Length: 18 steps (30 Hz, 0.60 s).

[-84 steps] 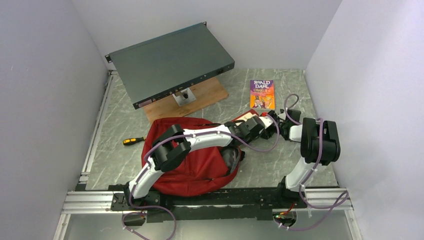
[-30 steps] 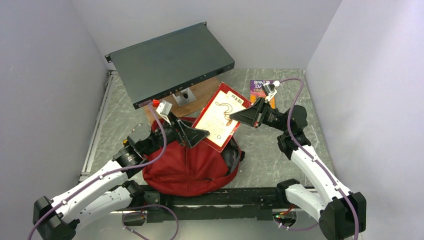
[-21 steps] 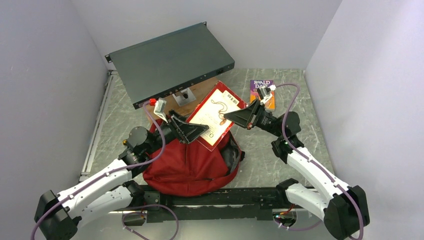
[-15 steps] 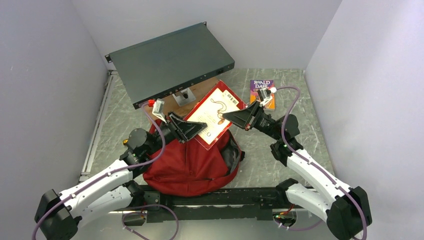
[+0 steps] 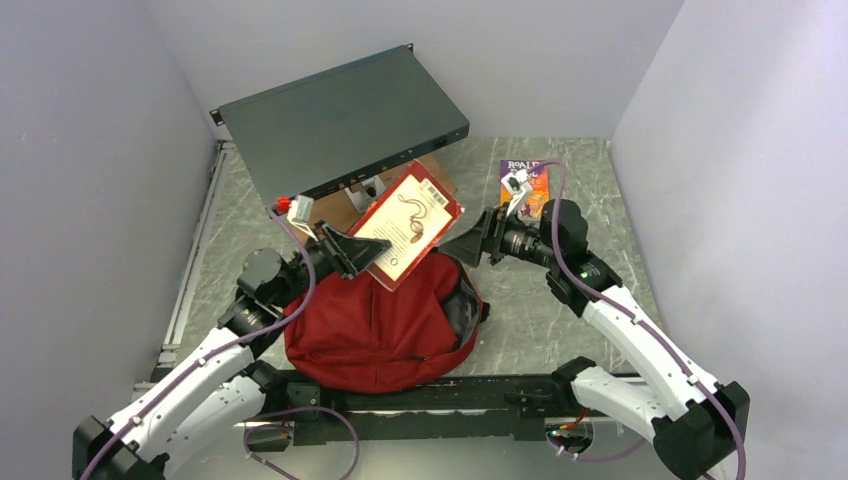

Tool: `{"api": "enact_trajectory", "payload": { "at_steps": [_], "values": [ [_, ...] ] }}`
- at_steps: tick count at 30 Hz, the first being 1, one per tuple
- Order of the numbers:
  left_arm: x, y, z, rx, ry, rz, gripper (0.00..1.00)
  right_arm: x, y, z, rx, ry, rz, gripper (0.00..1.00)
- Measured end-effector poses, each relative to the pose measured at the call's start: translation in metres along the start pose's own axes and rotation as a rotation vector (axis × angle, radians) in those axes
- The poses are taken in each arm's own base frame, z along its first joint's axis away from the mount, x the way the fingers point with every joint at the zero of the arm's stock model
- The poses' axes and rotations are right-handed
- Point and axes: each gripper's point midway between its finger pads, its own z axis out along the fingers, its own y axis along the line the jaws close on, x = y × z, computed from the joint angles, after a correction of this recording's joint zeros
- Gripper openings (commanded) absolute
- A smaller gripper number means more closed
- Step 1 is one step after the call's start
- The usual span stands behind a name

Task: Pack the student bag
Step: Pick up the book from the center of the board.

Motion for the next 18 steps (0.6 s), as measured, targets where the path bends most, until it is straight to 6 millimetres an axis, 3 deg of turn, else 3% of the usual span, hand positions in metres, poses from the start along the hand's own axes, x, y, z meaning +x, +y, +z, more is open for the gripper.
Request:
{"api": "enact_trajectory", "payload": {
  "at_steps": [4, 8, 13, 18],
  "values": [
    [-0.017, 0.004, -0.011, -0.019, -0.017, 0.041, 0.0, 0.031, -0.033, -0.01, 0.124, 0.118, -0.062, 0.85],
    [-0.016, -0.016, -0.011, 0.051, 0.081, 0.117, 0.0, 0.042, -0.047, -0.023, 0.212, 0.193, -0.102, 0.88],
    [-0.001, -0.033, -0.017, 0.142, 0.221, 0.199, 0.0, 0.007, -0.016, -0.033, 0.185, 0.167, -0.209, 0.9],
    [0.009, -0.036, -0.026, 0.189, 0.289, 0.253, 0.0, -0.011, 0.018, -0.045, 0.116, 0.154, -0.286, 0.91]
  ]
}}
